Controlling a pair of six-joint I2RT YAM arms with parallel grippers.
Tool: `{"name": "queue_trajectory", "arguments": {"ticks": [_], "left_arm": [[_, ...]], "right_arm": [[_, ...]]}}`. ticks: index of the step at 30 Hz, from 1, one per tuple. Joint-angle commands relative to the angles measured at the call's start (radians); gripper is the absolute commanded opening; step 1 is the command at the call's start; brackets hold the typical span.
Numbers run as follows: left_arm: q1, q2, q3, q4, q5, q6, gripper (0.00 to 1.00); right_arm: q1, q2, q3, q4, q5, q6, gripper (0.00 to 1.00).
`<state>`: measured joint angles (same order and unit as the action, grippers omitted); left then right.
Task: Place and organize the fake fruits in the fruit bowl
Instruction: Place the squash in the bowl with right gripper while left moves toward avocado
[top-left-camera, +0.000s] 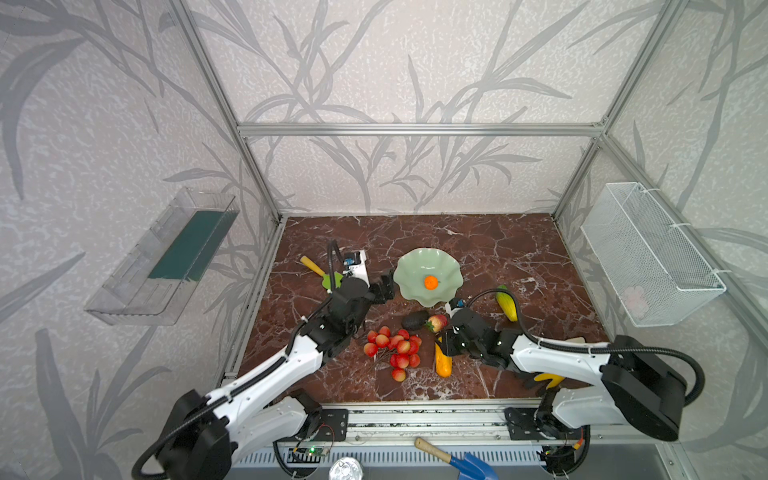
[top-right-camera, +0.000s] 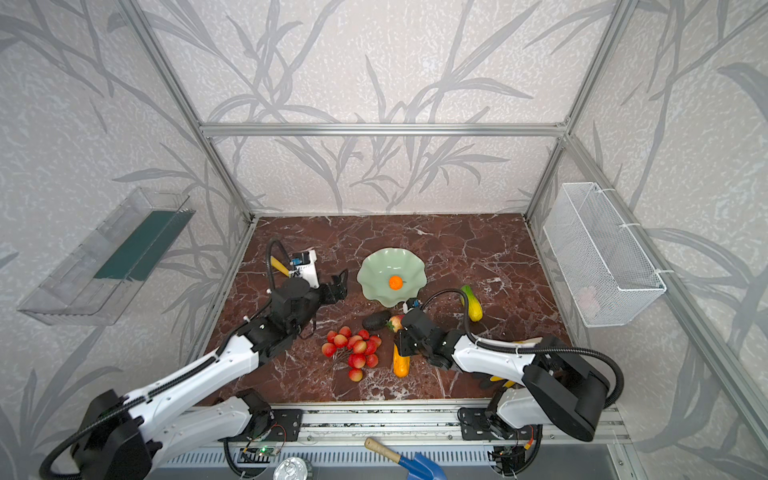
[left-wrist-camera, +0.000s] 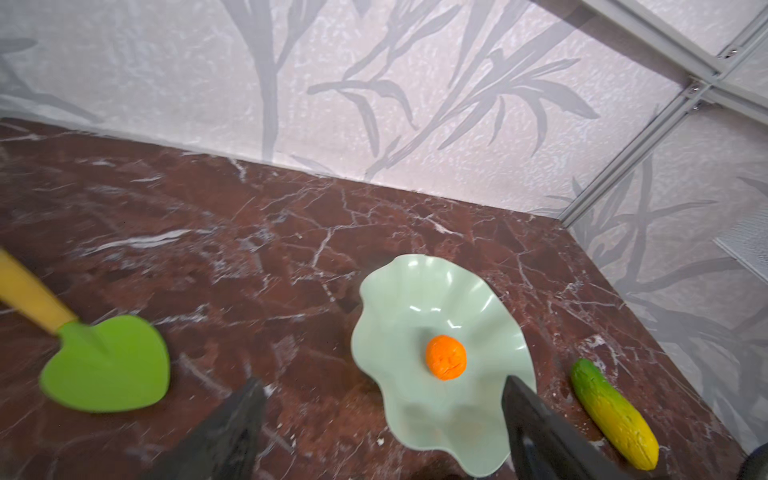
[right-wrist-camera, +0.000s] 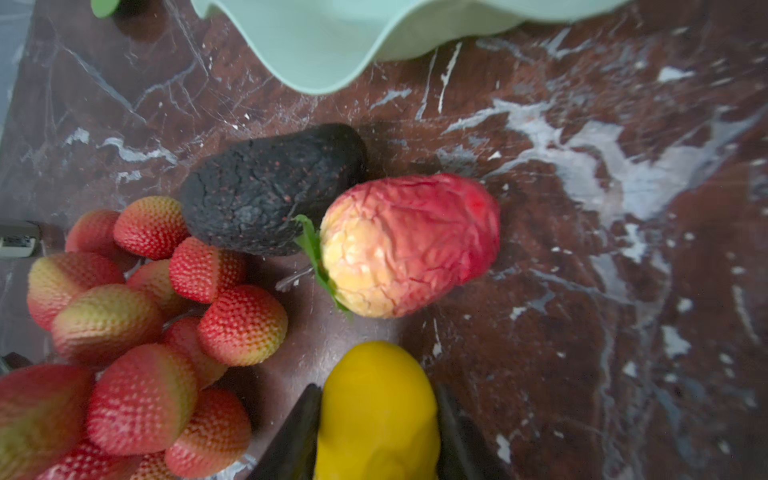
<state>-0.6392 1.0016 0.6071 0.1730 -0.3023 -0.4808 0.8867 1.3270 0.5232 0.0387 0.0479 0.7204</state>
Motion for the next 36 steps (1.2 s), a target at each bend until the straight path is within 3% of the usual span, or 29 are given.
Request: {"name": "queue_trajectory", "arguments": {"ticks": [1, 6, 10, 17, 29, 36], "left_arm": [[0.01, -0.103, -0.061, -0.067, -0.104, -0.005, 0.9], [0.013, -0.216, -0.151, -0.121, -0.134, -0.039, 0.9], [0.015, -0.259, -0.187, -0.146, -0.114, -0.037, 0.9], [0.015, -0.242, -0.196, -0.184, -0.075, -0.032, 0.9], [0.019, -0.21, -0.138, -0.225, 0.065, 0.072, 0.89], [0.018, -0.141, -0.079, -0.264, 0.216, 0.127, 0.88]], "right_arm": [[0.004, -0.126, -0.018, -0.028, 0.083, 0.015, 0.34], [-0.018, -0.301, 0.042, -0.135, 0.206, -0.155, 0.34], [-0.154, -0.304, 0.137, -0.134, 0.165, -0.279, 0.34], [-0.372, -0.011, 0.342, -0.02, -0.042, -0.373, 0.36], [-0.43, 0.524, 0.691, -0.02, -0.119, -0.441, 0.38], [-0.432, 0.613, 0.772, -0.053, -0.136, -0.432, 0.64]]}}
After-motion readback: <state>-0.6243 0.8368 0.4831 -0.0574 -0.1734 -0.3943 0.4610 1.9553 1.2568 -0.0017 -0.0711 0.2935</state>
